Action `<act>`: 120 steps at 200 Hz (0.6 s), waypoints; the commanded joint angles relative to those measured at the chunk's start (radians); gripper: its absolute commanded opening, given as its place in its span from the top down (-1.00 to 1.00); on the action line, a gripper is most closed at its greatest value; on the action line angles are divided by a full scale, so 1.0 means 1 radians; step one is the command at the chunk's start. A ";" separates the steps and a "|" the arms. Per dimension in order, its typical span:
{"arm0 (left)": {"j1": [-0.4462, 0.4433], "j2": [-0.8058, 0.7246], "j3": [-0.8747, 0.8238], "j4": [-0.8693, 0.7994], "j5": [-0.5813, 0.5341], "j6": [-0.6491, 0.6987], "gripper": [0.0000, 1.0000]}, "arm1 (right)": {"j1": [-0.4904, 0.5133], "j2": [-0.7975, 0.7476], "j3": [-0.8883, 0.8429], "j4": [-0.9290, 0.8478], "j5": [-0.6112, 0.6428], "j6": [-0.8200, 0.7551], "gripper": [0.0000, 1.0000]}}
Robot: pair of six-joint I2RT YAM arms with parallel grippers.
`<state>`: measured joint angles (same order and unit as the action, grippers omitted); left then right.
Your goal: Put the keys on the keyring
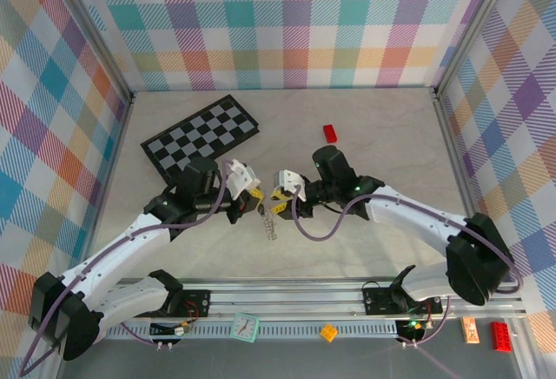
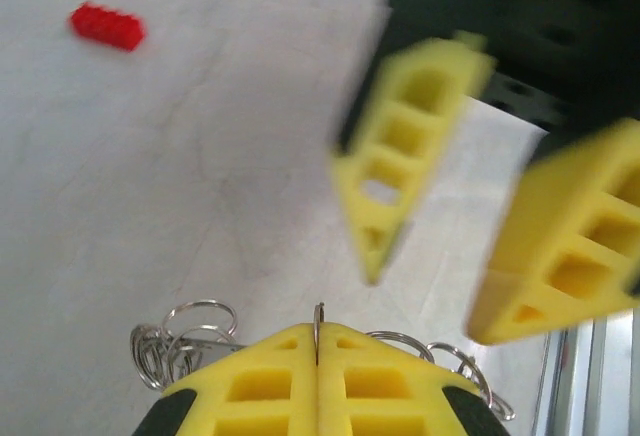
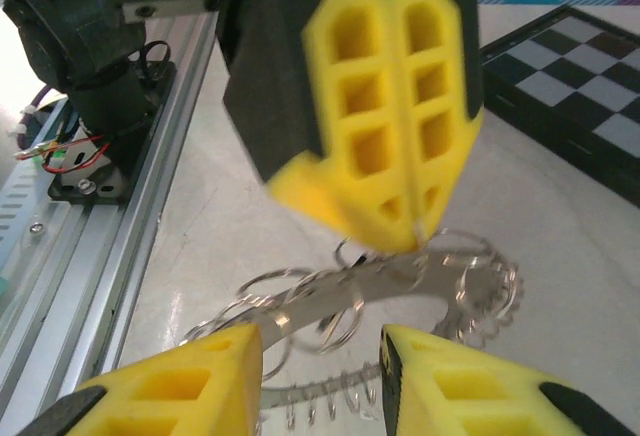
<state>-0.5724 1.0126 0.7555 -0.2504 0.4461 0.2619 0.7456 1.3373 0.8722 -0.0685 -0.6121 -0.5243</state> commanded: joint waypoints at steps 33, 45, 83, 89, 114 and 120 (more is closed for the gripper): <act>0.006 -0.017 0.131 -0.162 -0.281 -0.458 1.00 | 0.031 -0.129 -0.062 0.043 0.181 0.144 0.31; 0.006 -0.008 0.155 -0.185 -0.301 -0.532 1.00 | 0.067 -0.148 -0.075 0.063 0.181 0.163 0.32; 0.005 0.041 0.236 -0.265 -0.324 -0.762 1.00 | 0.162 -0.127 -0.130 0.274 0.175 0.326 0.33; 0.003 0.049 0.247 -0.278 -0.319 -0.792 1.00 | 0.172 -0.114 -0.136 0.319 0.179 0.354 0.33; -0.006 0.078 0.290 -0.328 -0.304 -0.902 1.00 | 0.212 -0.035 -0.136 0.437 0.255 0.418 0.33; -0.009 0.082 0.297 -0.337 -0.303 -0.926 1.00 | 0.216 -0.015 -0.138 0.462 0.277 0.464 0.33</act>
<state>-0.5735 1.0828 0.9955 -0.5232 0.1398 -0.4873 0.9394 1.2583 0.7456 0.2066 -0.4160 -0.2058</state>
